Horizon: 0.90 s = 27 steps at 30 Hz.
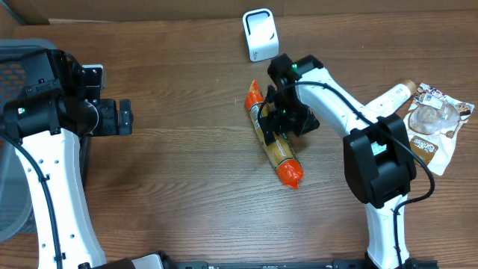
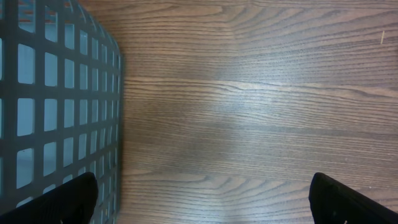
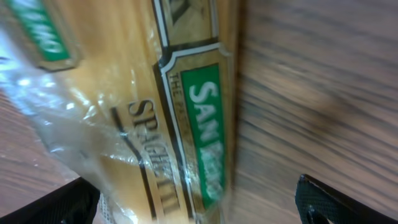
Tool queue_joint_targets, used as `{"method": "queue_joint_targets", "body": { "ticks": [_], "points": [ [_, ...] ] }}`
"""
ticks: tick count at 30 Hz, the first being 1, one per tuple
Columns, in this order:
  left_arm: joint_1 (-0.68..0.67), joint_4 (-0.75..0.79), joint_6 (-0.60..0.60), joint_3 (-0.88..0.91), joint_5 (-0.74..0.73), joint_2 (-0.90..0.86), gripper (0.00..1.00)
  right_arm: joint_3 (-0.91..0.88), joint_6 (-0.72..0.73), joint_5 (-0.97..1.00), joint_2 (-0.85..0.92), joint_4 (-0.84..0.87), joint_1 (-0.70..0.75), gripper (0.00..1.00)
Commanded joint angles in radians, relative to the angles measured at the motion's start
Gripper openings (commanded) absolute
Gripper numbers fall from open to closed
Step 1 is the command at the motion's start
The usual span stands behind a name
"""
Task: Scan the item barcode
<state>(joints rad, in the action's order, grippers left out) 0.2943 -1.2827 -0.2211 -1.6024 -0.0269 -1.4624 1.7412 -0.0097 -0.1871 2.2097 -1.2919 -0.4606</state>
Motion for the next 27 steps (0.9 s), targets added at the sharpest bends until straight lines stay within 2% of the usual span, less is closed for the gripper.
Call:
{"method": "queue_joint_targets", "body": {
  "ticks": [1,9,13,27],
  "points": [
    [-0.002,0.001,-0.026,-0.003,-0.015,0.011,1.0,-0.063,-0.025,-0.043,0.002,0.016,-0.009,1.0],
    [-0.002,0.001,-0.026,-0.003,-0.015,0.011,1.0,-0.095,-0.025,-0.042,0.001,0.02,-0.023,1.0],
    [-0.002,0.001,-0.026,-0.003,-0.015,0.011,1.0,-0.052,-0.025,-0.039,-0.011,-0.013,-0.019,0.95],
    [-0.002,0.001,-0.027,-0.003,-0.015,0.011,0.99,0.022,-0.014,-0.009,-0.154,-0.095,-0.031,0.97]
  ]
}}
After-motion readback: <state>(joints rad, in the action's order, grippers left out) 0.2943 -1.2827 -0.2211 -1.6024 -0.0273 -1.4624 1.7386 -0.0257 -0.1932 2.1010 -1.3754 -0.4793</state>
